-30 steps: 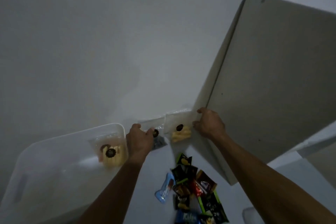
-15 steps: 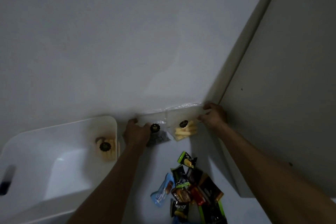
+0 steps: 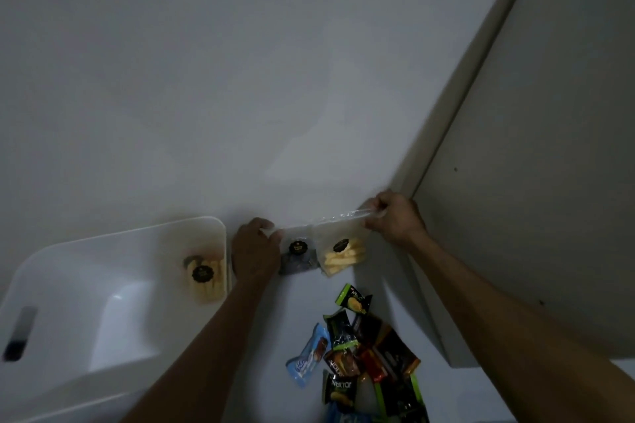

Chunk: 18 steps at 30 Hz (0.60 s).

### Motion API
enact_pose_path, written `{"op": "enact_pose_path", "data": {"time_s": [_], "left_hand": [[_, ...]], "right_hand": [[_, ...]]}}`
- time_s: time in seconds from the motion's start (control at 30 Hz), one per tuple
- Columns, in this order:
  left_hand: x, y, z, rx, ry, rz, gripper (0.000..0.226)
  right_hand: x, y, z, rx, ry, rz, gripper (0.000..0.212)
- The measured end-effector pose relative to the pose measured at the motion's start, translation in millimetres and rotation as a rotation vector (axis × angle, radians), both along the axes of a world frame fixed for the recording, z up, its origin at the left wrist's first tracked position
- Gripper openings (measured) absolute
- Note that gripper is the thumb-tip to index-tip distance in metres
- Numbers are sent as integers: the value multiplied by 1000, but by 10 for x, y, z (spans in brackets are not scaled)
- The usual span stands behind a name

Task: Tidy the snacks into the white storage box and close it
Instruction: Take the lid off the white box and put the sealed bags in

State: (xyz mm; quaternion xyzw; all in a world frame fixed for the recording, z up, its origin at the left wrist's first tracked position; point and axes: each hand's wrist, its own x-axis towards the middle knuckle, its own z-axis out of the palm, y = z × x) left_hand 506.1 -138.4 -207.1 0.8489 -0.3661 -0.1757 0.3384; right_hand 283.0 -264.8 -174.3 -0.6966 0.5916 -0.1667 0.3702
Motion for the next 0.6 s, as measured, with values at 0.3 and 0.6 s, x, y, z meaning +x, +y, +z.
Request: {"op": "enact_pose_path", "data": {"time_s": [0.3, 0.6], "left_hand": [[-11, 116, 193, -33, -275, -219, 19], [-29, 195, 750, -11, -304, -271, 14]], "right_hand": [[-13, 78, 247, -330, 494, 426, 16], [-67, 266, 1060, -402, 550, 434, 10]]}}
